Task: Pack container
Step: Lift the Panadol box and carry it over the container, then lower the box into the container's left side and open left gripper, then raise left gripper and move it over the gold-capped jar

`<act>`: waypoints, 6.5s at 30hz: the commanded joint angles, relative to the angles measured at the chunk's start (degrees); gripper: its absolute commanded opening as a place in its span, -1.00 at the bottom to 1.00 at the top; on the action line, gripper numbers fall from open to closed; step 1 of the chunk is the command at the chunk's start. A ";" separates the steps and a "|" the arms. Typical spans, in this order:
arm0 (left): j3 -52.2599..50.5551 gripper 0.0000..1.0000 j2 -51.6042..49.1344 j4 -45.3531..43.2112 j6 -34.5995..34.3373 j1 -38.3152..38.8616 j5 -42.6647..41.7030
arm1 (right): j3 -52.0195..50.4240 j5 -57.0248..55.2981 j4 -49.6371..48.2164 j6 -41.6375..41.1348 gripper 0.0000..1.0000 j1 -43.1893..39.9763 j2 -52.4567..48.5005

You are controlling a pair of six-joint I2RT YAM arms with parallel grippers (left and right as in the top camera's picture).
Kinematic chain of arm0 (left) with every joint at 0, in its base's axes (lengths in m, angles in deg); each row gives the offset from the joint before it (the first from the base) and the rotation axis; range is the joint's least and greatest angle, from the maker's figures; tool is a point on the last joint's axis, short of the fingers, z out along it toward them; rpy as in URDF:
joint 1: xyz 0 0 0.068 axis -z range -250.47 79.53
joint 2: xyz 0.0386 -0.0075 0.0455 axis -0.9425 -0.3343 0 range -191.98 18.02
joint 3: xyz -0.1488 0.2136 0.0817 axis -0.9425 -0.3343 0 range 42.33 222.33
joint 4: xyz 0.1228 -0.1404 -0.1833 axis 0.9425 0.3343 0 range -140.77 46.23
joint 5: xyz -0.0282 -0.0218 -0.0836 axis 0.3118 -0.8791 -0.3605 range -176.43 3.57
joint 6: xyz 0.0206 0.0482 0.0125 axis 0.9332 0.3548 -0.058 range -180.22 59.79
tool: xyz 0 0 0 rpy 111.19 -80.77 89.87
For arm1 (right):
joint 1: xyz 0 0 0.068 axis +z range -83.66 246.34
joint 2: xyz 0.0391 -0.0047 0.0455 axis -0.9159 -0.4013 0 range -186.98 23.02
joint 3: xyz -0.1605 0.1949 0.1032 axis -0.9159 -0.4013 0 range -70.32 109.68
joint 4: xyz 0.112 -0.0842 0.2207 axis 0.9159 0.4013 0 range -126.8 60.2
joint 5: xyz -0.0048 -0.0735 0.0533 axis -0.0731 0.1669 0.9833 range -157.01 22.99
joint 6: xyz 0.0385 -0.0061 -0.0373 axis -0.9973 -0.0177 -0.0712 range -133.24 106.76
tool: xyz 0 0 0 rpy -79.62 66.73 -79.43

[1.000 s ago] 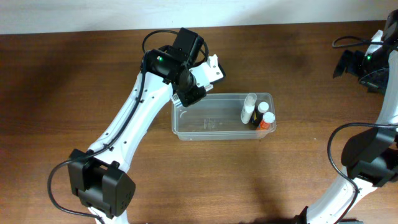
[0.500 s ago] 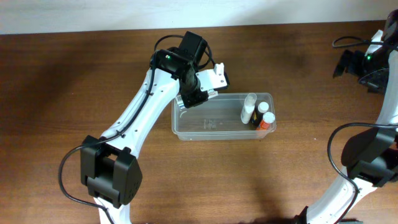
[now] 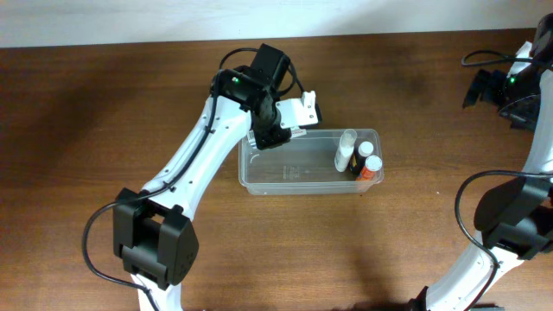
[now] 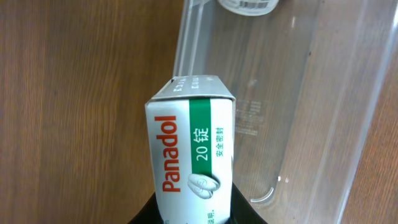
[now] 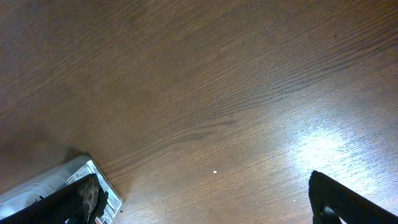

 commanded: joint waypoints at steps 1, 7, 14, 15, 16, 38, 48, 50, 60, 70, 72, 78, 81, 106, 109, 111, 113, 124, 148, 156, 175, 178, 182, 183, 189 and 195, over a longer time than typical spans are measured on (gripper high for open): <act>0.72 -0.67 -0.98 -0.15 4.85 0.96 -1.44 | 0.98 0.13 -0.07 -0.66 0.97 0.11 0.98; 0.72 -0.77 -1.01 -0.15 7.74 1.11 -1.49 | 0.98 0.13 -0.07 -0.66 0.97 0.11 0.98; 0.72 -0.70 -2.89 -0.13 8.15 1.16 -1.46 | 0.98 0.13 -0.07 -0.66 0.97 0.11 0.98; 0.72 -0.69 -3.45 -0.11 8.15 1.16 -1.46 | 0.98 0.13 -0.09 -0.66 0.97 0.11 0.98; 0.72 -0.70 -3.85 -0.11 8.15 1.18 -1.46 | 0.98 0.13 -0.07 -0.66 0.97 0.11 0.98; 0.72 -0.67 -8.85 1.79 8.11 2.29 -1.73 | 0.98 0.13 -0.07 -0.66 0.97 0.11 0.98; 0.72 -0.64 -11.23 1.86 8.07 2.29 -2.32 | 0.98 0.13 -0.09 -0.66 0.97 0.11 0.98; 0.70 -0.58 -11.21 2.01 8.07 2.29 -2.34 | 0.98 0.13 -0.07 -0.66 0.96 0.11 0.98; 0.68 -0.58 -11.34 2.01 8.07 2.29 -2.34 | 0.98 0.13 -0.09 -0.66 0.97 0.11 0.98; 0.68 -0.57 -11.85 2.01 8.07 2.29 -3.13 | 0.98 0.13 -0.07 -0.66 0.97 0.11 0.98; 0.68 -0.57 -12.39 2.01 8.07 2.29 -3.43 | 0.98 0.13 -0.07 -0.66 0.97 0.11 0.98; 0.68 -0.56 -14.60 2.10 7.67 2.29 -3.34 | 0.98 0.13 -0.09 -0.66 0.97 0.11 0.98; 0.68 -0.56 -14.95 2.08 7.67 2.29 -3.34 | 0.98 0.13 -0.07 -0.66 0.97 0.11 0.98; 0.68 -0.46 -14.97 -1.03 7.67 2.27 3.23 | 0.98 0.13 -0.07 -0.66 0.97 0.11 0.98; 0.68 -0.46 -14.97 -1.22 7.67 2.29 3.19 | 0.98 0.13 -0.07 -0.66 0.97 0.11 0.98; 0.68 -0.45 -14.97 -1.22 7.67 2.29 3.19 | 0.98 0.13 -0.07 -0.66 0.97 0.11 0.98; 0.68 -0.44 -14.97 -1.20 7.67 2.29 3.19 | 0.98 0.13 -0.07 -0.66 0.97 0.11 0.98; 0.76 -0.24 -14.97 -1.20 7.67 2.29 3.32 | 0.98 0.13 -0.09 -0.66 0.97 0.11 0.98; 29.79 -0.18 -14.86 15.65 1.14 2.56 1.62 | 0.98 0.13 -0.07 -0.66 0.97 0.11 0.98; 40.26 0.99 -14.86 21.53 -7.28 2.12 11.82 | 0.98 0.13 -0.07 -0.66 0.97 0.11 0.98; 43.12 0.99 -7.65 29.62 -61.46 -21.86 16.94 | 0.98 0.13 -0.09 -0.66 0.97 0.11 0.98; 42.66 0.99 -7.65 33.31 -63.49 -24.57 14.97 | 0.98 0.13 -0.07 -0.66 0.97 0.11 0.98; 39.95 0.99 -7.02 33.31 -63.04 -25.57 9.05 | 0.98 0.13 -0.07 -0.66 0.97 0.11 0.98; 39.41 0.99 -7.02 33.31 -62.73 -25.40 8.31 | 0.98 0.13 -0.07 -0.66 0.97 0.11 0.98; 30.45 0.99 -4.92 33.31 -61.59 -25.24 9.07 | 0.98 0.13 -0.09 -0.66 0.97 0.11 0.98; 15.87 0.99 0.28 33.31 -62.25 -25.64 9.07 | 0.98 0.13 -0.07 -0.66 0.97 0.11 0.98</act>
